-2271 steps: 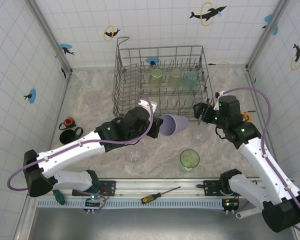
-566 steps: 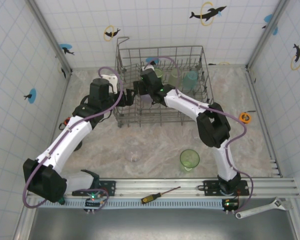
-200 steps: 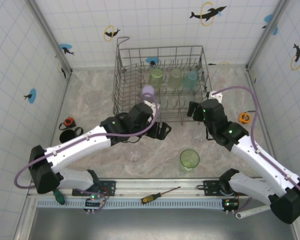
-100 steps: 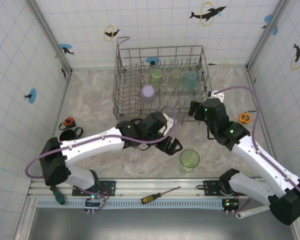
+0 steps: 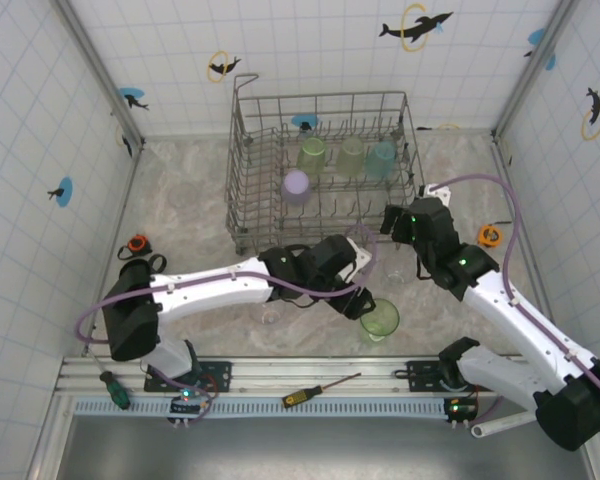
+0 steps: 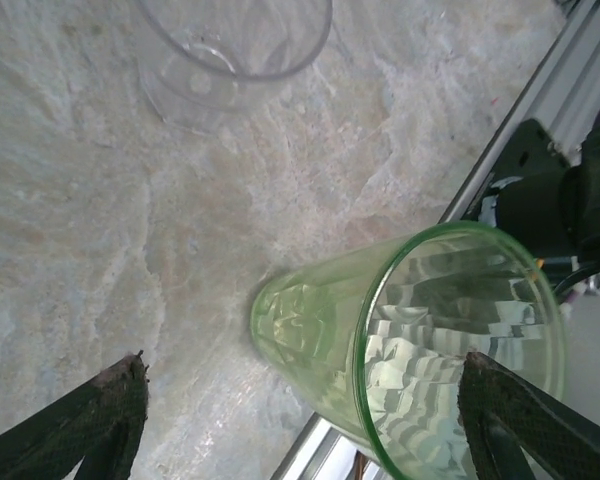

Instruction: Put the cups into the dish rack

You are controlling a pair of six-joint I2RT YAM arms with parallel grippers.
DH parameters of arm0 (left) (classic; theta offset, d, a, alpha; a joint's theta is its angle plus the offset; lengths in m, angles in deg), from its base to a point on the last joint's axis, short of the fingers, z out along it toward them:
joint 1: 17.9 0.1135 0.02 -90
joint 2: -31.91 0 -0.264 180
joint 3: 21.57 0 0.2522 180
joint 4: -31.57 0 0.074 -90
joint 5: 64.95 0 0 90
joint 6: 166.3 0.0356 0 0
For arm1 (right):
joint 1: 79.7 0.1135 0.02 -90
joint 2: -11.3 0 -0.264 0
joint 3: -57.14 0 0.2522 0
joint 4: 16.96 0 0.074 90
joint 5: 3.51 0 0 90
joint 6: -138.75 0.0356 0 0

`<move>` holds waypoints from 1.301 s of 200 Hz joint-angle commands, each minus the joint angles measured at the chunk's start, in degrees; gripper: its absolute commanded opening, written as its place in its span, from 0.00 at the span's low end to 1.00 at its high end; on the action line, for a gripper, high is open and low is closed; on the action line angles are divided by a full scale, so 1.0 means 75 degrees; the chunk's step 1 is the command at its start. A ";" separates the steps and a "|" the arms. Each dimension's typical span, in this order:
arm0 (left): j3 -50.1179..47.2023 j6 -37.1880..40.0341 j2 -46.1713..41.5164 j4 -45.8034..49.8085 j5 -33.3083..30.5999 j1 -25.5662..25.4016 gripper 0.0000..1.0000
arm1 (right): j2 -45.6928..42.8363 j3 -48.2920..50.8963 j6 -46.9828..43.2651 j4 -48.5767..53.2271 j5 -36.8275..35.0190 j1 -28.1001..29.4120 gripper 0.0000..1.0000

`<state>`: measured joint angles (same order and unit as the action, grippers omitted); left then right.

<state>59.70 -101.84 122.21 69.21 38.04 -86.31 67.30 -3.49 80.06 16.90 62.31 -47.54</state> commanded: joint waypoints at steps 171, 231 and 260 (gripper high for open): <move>0.1584 0.0379 0.1104 0.1590 -0.1820 -0.0501 0.00 | -0.0656 0.0564 0.0011 -0.0199 0.0201 -0.0304 1.00; 0.2165 0.0549 0.0654 0.2207 -0.2622 -0.0501 0.00 | -0.0965 0.0589 0.0044 -0.0089 0.0172 -0.0368 1.00; 0.2756 0.0736 0.0638 0.2517 -0.3018 -0.0501 0.00 | -0.1034 0.0514 0.0033 0.0018 0.0149 -0.0383 1.00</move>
<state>75.15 -98.58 129.11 85.25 19.70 -89.87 60.48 0.20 80.10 16.20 63.86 -50.09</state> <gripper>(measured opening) 0.058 0.997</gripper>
